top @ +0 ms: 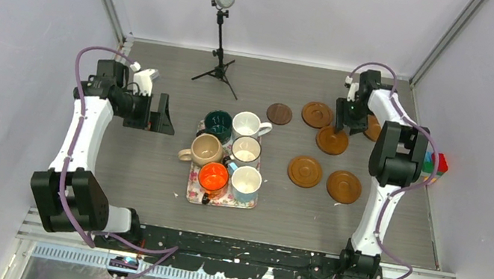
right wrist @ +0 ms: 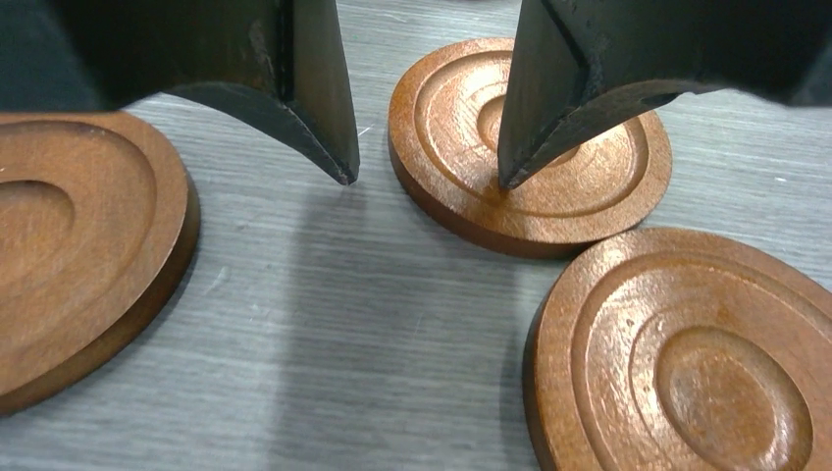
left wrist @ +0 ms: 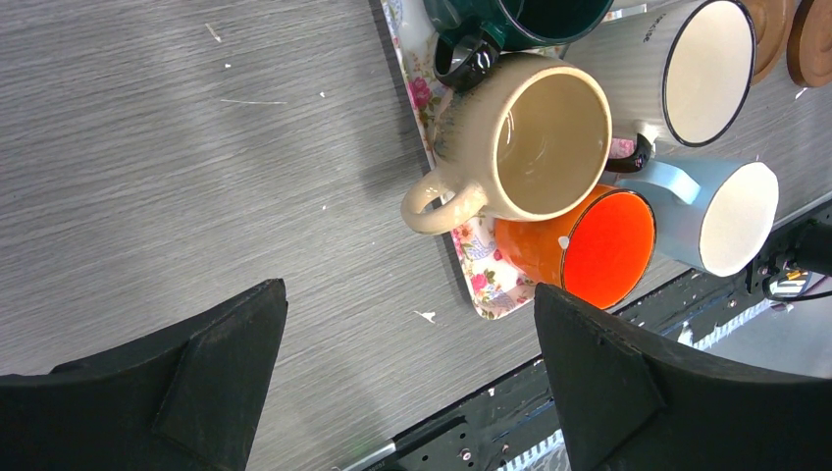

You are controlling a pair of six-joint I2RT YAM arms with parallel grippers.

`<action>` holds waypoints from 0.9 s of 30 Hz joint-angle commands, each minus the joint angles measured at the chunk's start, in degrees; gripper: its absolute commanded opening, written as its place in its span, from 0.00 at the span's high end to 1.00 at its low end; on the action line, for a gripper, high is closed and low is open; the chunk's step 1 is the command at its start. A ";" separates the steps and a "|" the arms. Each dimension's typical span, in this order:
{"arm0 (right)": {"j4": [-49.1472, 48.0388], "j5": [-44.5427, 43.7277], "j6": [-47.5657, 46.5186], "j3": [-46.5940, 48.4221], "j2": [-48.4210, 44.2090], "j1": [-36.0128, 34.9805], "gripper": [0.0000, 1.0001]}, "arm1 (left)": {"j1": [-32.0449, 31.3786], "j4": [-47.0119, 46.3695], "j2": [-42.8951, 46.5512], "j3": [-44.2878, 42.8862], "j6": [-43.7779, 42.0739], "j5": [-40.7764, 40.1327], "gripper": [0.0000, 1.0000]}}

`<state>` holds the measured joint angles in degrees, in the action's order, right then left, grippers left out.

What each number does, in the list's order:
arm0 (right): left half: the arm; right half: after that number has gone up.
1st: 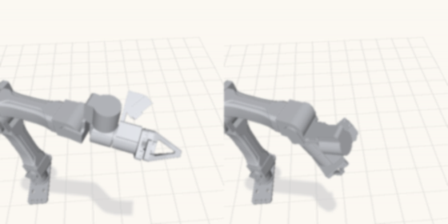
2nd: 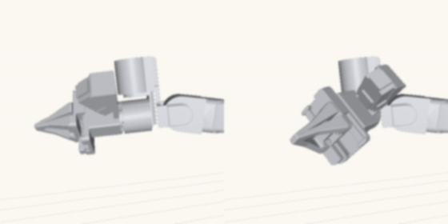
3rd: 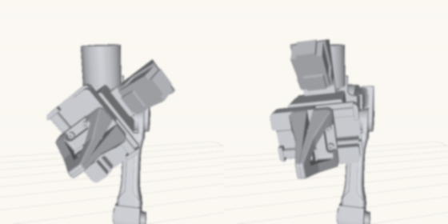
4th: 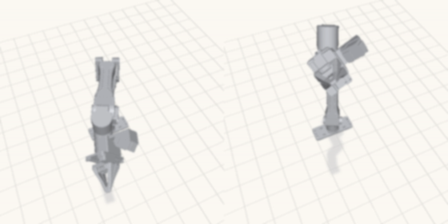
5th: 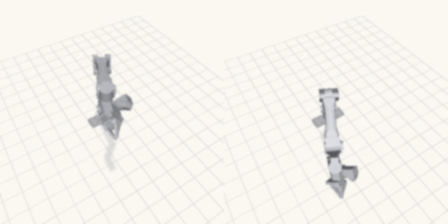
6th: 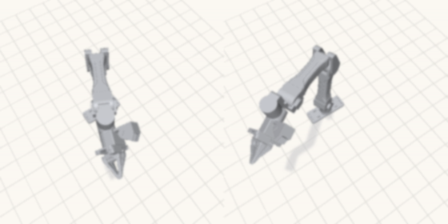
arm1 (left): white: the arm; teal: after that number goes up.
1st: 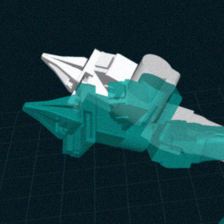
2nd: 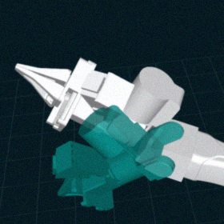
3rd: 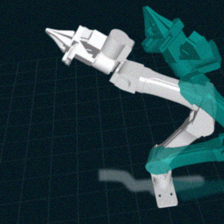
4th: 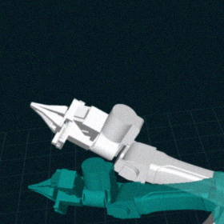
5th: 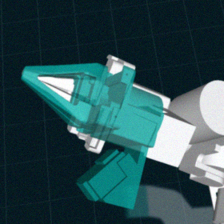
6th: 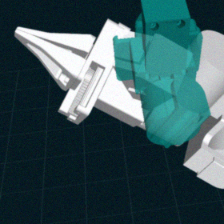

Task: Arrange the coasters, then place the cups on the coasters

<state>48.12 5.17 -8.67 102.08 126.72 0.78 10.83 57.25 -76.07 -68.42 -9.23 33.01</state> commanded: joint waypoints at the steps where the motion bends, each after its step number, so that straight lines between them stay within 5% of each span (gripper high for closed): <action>1: -1.36 -0.91 -0.28 2.37 1.83 0.02 0.42 | -0.05 -1.23 0.31 -0.42 -0.32 1.12 0.00; 9: -1.83 -7.94 -0.11 5.87 3.69 0.38 0.46 | -0.09 -1.18 0.06 -0.62 -0.22 0.90 0.00; 27: 0.72 0.31 1.52 12.17 4.37 -0.78 0.43 | -0.10 -0.96 0.27 -0.71 -0.35 0.76 0.00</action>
<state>47.72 4.14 -7.03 111.39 129.93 0.43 10.83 57.25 -76.34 -68.42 -9.23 33.01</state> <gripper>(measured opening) 0.559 0.996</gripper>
